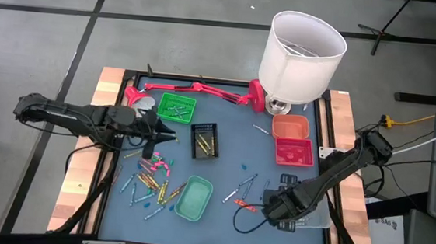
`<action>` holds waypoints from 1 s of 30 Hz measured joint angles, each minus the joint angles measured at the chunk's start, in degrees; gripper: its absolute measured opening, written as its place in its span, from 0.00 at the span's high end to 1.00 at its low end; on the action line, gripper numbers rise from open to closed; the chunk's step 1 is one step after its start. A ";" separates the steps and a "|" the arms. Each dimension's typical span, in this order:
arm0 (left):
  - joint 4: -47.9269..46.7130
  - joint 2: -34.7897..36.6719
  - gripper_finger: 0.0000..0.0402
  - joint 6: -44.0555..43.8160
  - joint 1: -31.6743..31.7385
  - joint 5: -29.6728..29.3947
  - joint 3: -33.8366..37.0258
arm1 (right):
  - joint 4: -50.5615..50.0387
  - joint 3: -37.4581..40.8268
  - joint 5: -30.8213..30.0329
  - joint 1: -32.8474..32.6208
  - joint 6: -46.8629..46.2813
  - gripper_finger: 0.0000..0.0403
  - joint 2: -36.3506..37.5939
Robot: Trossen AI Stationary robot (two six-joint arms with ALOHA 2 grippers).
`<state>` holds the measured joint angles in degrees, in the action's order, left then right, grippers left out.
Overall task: Sort crayons
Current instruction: Put the green crayon into the black bin
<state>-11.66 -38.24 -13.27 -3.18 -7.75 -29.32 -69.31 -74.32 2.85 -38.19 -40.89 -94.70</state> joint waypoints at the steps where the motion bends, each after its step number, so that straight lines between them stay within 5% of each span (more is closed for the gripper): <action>1: -1.28 -0.12 0.80 -0.02 0.00 0.00 0.00 | 0.00 -0.71 -1.02 0.46 1.24 0.61 0.00; 9: -29.27 -0.02 0.80 -7.94 0.00 0.01 -4.43 | 0.75 -3.70 -8.79 4.12 8.21 0.61 0.02; 16: -43.93 -0.73 0.80 -14.92 0.00 3.05 -4.87 | 3.13 -3.70 -11.49 7.84 12.77 0.61 0.02; 30: -52.68 -14.73 0.81 -19.42 0.01 3.85 -4.85 | 10.08 -3.70 -11.45 11.36 23.16 0.61 0.02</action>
<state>-64.34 -52.97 -32.69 -3.17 -3.90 -34.17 -59.23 -78.02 -8.60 -26.83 -17.72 -94.67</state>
